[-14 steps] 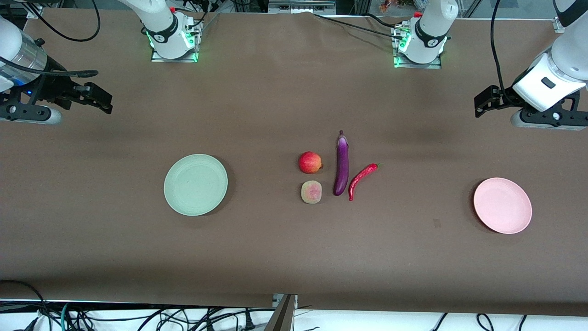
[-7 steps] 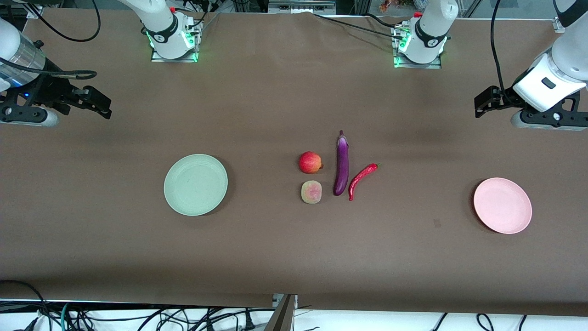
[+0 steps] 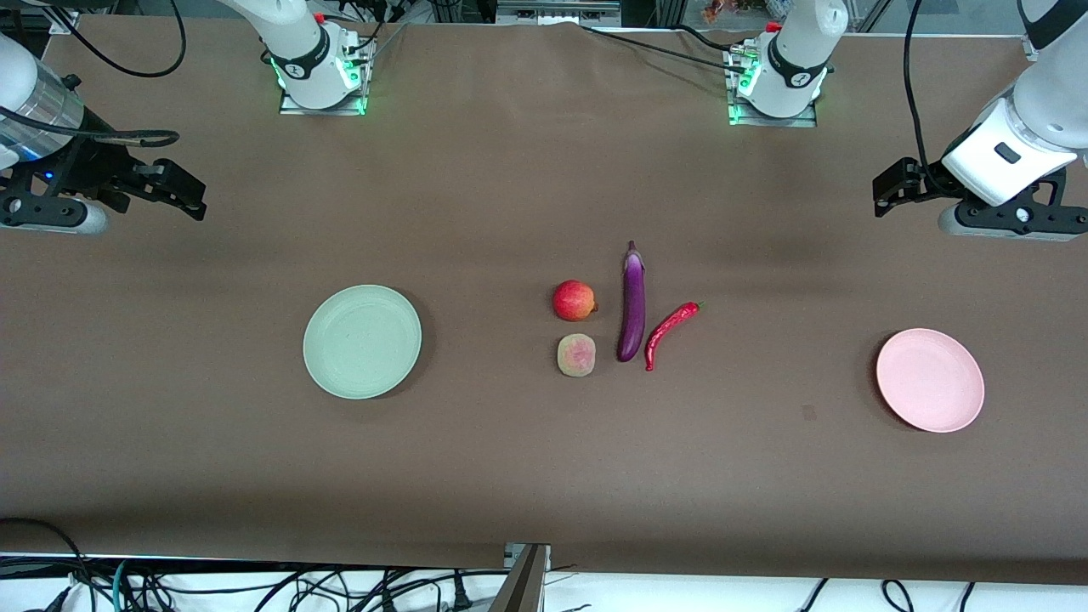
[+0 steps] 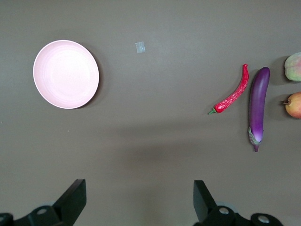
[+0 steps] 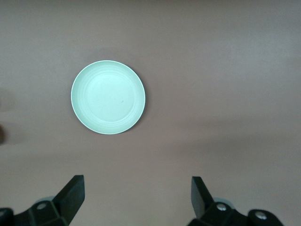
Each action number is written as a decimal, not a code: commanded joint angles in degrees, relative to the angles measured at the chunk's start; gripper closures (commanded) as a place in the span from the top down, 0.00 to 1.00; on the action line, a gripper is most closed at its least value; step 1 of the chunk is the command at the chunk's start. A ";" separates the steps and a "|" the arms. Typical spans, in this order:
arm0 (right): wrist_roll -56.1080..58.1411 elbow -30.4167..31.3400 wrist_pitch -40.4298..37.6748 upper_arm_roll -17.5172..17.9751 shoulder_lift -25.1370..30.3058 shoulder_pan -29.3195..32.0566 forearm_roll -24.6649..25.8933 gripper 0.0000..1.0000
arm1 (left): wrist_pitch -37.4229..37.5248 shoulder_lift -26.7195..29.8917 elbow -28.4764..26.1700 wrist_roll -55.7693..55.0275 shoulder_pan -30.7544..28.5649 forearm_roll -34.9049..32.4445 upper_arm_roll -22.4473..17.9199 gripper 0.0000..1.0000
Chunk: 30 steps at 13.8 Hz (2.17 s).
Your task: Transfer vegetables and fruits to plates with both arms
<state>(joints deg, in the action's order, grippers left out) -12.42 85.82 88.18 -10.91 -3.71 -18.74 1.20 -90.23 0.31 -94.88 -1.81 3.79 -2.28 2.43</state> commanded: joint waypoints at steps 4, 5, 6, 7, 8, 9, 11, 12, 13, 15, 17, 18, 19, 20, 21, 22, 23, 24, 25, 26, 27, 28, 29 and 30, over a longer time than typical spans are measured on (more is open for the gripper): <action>0.12 -0.48 -2.48 0.09 -0.25 0.63 0.38 1.00 | 4.16 -4.43 1.71 0.05 0.60 0.86 0.82 1.00; 0.12 -0.48 -2.48 0.09 -0.25 0.63 0.38 1.00 | 5.49 -5.14 1.80 0.49 1.04 2.70 1.17 1.00; 0.21 -0.48 -2.48 0.09 -0.25 0.63 0.38 1.00 | 6.11 -6.28 1.80 1.37 1.48 3.24 1.26 1.00; 0.21 -0.48 -2.48 0.09 -0.25 0.63 0.38 1.00 | 6.29 -7.42 1.71 2.94 1.66 3.42 1.34 1.00; 0.12 -0.48 -2.40 0.09 -0.25 0.63 0.38 1.00 | 5.86 -9.00 1.71 4.61 2.27 3.34 1.35 1.00; 0.03 -0.48 -2.40 0.09 -0.25 0.54 0.38 1.00 | 5.42 -11.02 1.80 6.71 3.40 3.51 1.35 1.00; 0.12 -0.48 -1.87 0.09 -0.25 0.54 0.38 1.00 | 0.53 -15.50 1.71 11.10 4.64 4.47 1.69 1.00; 0.21 -0.57 -1.70 0.09 -0.25 0.54 0.38 1.00 | -2.03 -17.35 1.02 12.87 4.91 7.18 2.39 1.00; 0.30 -0.57 -1.61 0.09 -0.25 0.54 0.38 1.00 | -4.32 -19.37 0.92 13.67 5.08 8.25 2.84 1.00; 0.73 -0.66 -1.17 0.18 -0.33 0.46 0.12 1.00 | -8.89 -22.63 0.92 15.17 5.70 8.52 4.67 1.00; 0.82 -0.92 -0.30 0.18 -0.42 0.46 -0.14 1.00 | -15.73 -27.18 0.75 15.52 7.80 7.21 5.65 1.00; 0.74 -0.92 0.58 0.18 -1.03 0.37 -0.14 1.00 | -19.07 -29.99 0.74 15.52 8.85 5.90 5.65 1.00; 0.65 -1.01 0.68 0.27 -1.12 0.11 -0.14 1.00 | -20.76 -31.94 0.74 15.52 9.12 3.97 5.74 1.00; 0.21 -1.09 0.68 0.62 -1.21 -0.07 0.03 1.00 | -21.04 -33.09 0.66 15.61 9.48 2.04 5.74 1.00; -0.05 -1.01 0.68 0.62 -1.47 -0.16 -0.14 1.00 | -21.39 -33.88 0.57 16.83 11.48 -0.94 6.17 1.00; 0.03 -1.01 0.59 0.62 -1.48 -0.16 -0.23 1.00 | -23.39 -34.93 0.57 17.28 14.98 -6.02 6.09 1.00; -0.05 -1.09 0.68 0.54 -1.48 -0.16 -1.10 1.00 | -25.15 -36.34 0.57 16.85 16.58 -11.11 6.09 1.00; 0.12 -0.57 0.85 0.53 -1.83 -0.07 -2.94 1.00 | -25.78 -37.31 0.57 16.58 16.16 -12.30 6.18 1.00; 0.99 -1.09 0.94 0.45 -4.44 -0.07 -2.96 1.00 | -26.74 -37.58 0.48 17.19 15.38 -12.74 6.18 1.00; 0.74 -1.09 0.94 0.53 -6.03 -0.07 -2.87 1.00 | -28.67 -38.71 0.48 17.11 15.54 -12.75 6.27 1.00; 0.82 -1.10 0.94 0.53 -7.18 -0.07 -2.61 1.00 | -30.86 -40.38 0.48 17.11 15.72 -12.66 6.18 1.00; 0.82 -1.10 0.94 0.53 -7.36 -0.16 -2.52 1.00 | -33.84 -41.09 -0.39 17.54 15.20 -12.75 6.27 1.00; 1.08 -1.10 0.94 0.53 -7.45 -0.07 -2.60 1.00 | -34.66 -41.01 -1.44 17.55 15.28 -12.75 6.27 1.00; 2.04 -1.01 0.94 0.53 -8.50 -0.07 -2.60 1.00 | -34.66 -40.92 -1.80 17.55 15.54 -12.75 6.27 1.00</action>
<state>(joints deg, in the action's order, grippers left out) -12.19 85.86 89.57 -10.42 -11.36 -18.98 -0.69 -123.51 -40.37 -95.86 14.89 19.41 -13.64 8.49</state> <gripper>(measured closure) 0.000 0.000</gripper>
